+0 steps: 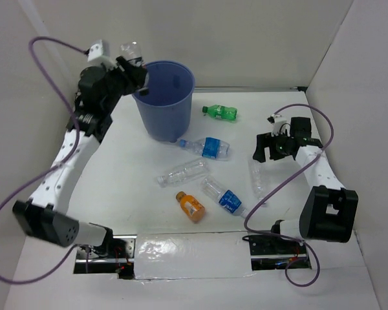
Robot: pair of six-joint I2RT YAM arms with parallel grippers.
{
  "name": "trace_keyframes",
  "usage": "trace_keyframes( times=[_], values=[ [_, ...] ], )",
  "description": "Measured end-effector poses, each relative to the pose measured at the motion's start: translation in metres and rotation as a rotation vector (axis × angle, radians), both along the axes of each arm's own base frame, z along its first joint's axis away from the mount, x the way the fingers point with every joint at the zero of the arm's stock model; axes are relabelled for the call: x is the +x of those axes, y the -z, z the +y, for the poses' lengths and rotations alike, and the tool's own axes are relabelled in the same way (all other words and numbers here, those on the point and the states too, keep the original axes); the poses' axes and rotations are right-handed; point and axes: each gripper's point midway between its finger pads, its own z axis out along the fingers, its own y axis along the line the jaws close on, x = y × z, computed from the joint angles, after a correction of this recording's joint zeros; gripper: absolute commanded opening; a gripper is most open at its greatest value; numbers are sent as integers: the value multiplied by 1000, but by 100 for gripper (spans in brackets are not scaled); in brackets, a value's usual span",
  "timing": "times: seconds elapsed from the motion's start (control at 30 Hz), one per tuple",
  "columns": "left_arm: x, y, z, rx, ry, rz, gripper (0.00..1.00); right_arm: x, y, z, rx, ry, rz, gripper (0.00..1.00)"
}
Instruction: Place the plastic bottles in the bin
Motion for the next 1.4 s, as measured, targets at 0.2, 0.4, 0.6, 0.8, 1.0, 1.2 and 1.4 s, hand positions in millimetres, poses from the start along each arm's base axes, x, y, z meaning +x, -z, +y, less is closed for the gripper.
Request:
trace_keyframes(
  times=[0.2, 0.4, 0.6, 0.8, 1.0, 1.2, 1.4],
  values=[
    [85, 10, -61, 11, 39, 14, 21, 0, 10, 6, -62, 13, 37, 97],
    [129, 79, -77, 111, -33, 162, 99, -1, 29, -2, -124, 68, 106, 100],
    [130, 92, -71, 164, -65, 201, 100, -3, 58, -2, -149, 78, 197, 100],
    [98, 50, -96, 250, 0, 92, 100, -6, 95, 5, -150, 66, 314, 65],
    [-52, 19, -143, 369, 300, -69, 92, 12, 88, 11, -128, 48, 296, 1],
    [-145, 90, -134, 364, 463, 21, 93, 70, -1, 24, -65, -56, 123, 0],
    [-197, 265, -110, 375, 432, 474, 94, 155, -214, 72, 34, -215, -456, 0]
  ],
)
